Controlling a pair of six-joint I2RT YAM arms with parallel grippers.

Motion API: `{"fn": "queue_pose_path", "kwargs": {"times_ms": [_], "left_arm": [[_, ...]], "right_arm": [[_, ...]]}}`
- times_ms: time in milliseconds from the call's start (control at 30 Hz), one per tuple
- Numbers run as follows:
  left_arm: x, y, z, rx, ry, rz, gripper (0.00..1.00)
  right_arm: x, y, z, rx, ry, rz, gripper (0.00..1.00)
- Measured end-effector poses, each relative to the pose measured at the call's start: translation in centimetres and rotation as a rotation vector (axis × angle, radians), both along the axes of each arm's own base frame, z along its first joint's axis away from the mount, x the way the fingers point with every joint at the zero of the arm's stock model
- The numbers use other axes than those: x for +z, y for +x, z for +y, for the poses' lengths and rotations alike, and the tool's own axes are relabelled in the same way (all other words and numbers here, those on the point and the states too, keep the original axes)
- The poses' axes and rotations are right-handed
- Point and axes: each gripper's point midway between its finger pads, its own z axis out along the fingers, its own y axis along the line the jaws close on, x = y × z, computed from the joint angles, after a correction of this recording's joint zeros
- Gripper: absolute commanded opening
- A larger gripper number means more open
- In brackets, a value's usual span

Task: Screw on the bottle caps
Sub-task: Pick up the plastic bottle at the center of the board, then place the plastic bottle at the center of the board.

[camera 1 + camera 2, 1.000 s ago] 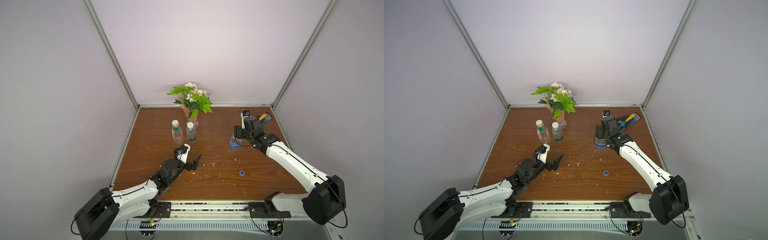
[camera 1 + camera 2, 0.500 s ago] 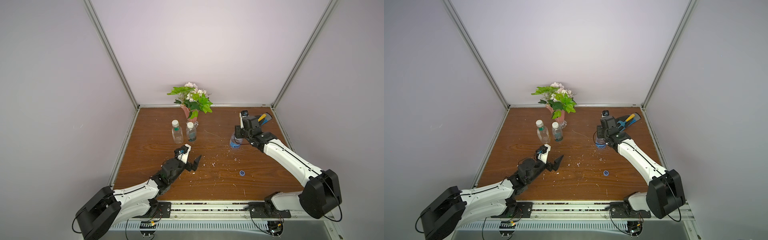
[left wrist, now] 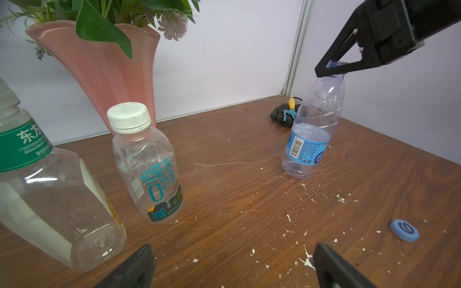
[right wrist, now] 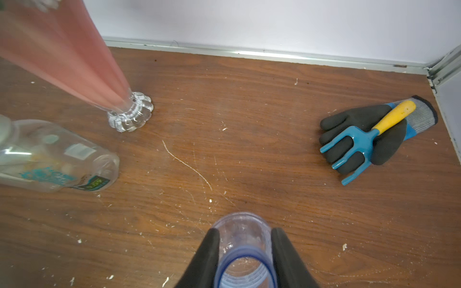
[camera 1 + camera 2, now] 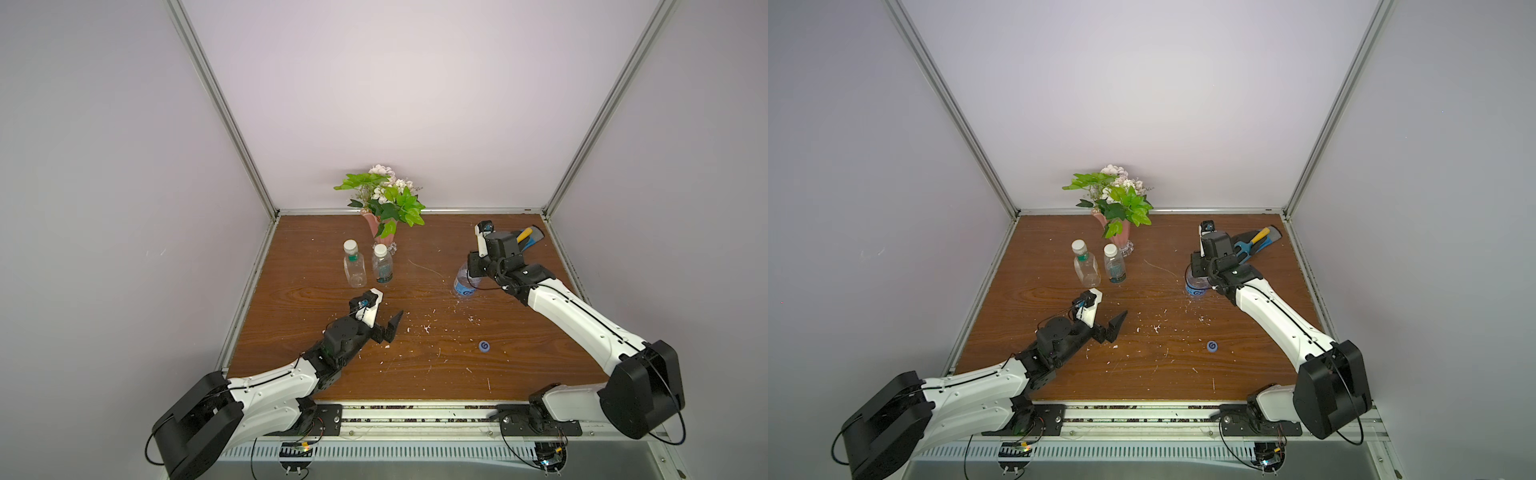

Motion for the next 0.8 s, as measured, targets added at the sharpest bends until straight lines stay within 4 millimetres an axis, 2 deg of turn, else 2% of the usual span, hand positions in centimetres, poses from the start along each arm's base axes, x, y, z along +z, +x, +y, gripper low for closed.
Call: {"fn": "queue_pose_path", "kwargs": {"times_ms": [267,433,633,800], "left_arm": [[0.1,0.1,-0.1,-0.001,0.003,-0.003,0.99],[0.1,0.1,-0.1,-0.002,0.007,-0.005,0.99],[0.4,0.2,-0.3,-0.005,0.007,-0.013,1.0],[0.5,0.2,-0.3,-0.009,0.008,-0.016,0.99]], "right_arm": [[1.9,-1.6,5.4,0.132,0.065,-0.034,0.18],[2.8,-1.9,8.8,0.191,0.094,-0.049,0.17],[1.4,-1.9,11.4,0.229,0.092,-0.021,0.17],[0.0,-1.8,12.1,0.235,0.079,0.006,0.17]]}}
